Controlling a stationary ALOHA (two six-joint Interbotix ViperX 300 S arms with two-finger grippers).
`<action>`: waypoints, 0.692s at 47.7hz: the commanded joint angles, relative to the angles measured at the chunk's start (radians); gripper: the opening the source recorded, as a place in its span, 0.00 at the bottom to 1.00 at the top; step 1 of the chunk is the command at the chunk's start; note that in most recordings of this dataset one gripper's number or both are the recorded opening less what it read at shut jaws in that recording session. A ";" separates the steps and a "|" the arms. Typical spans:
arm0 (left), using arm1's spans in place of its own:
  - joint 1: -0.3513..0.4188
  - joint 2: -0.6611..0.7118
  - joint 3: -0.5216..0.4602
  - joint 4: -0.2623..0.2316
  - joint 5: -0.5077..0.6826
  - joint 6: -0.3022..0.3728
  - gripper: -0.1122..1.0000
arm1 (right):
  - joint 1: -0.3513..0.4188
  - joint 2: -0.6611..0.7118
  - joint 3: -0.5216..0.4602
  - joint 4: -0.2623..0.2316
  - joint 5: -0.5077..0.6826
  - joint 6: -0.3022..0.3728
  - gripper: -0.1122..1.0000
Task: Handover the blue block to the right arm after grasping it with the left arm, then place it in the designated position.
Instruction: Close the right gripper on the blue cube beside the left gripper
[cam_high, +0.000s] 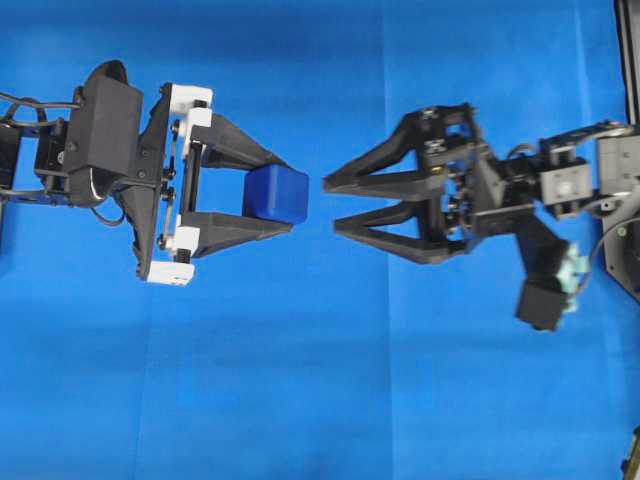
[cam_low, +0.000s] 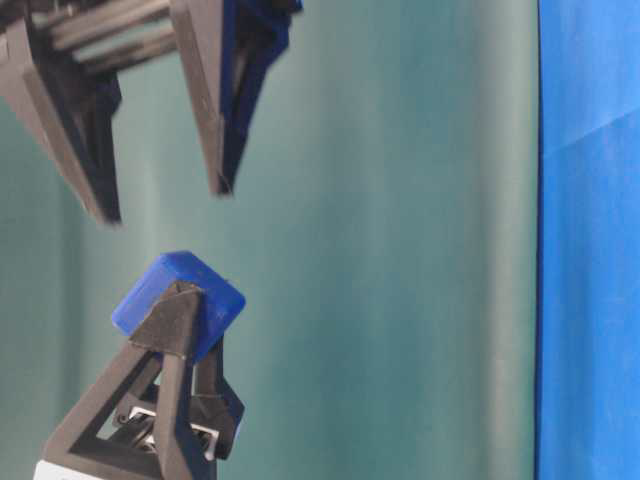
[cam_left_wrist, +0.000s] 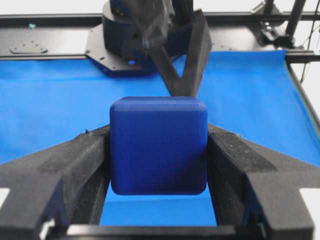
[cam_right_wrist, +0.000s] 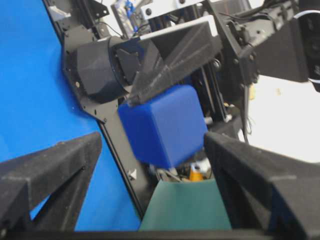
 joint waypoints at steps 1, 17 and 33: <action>0.003 -0.021 -0.009 0.000 -0.005 -0.002 0.54 | 0.002 0.028 -0.058 -0.011 -0.009 0.002 0.95; 0.003 -0.021 -0.008 0.000 -0.003 -0.002 0.54 | 0.002 0.133 -0.167 -0.034 -0.003 0.002 0.95; 0.003 -0.021 -0.008 -0.002 0.005 -0.009 0.54 | 0.002 0.146 -0.183 -0.034 0.002 0.002 0.95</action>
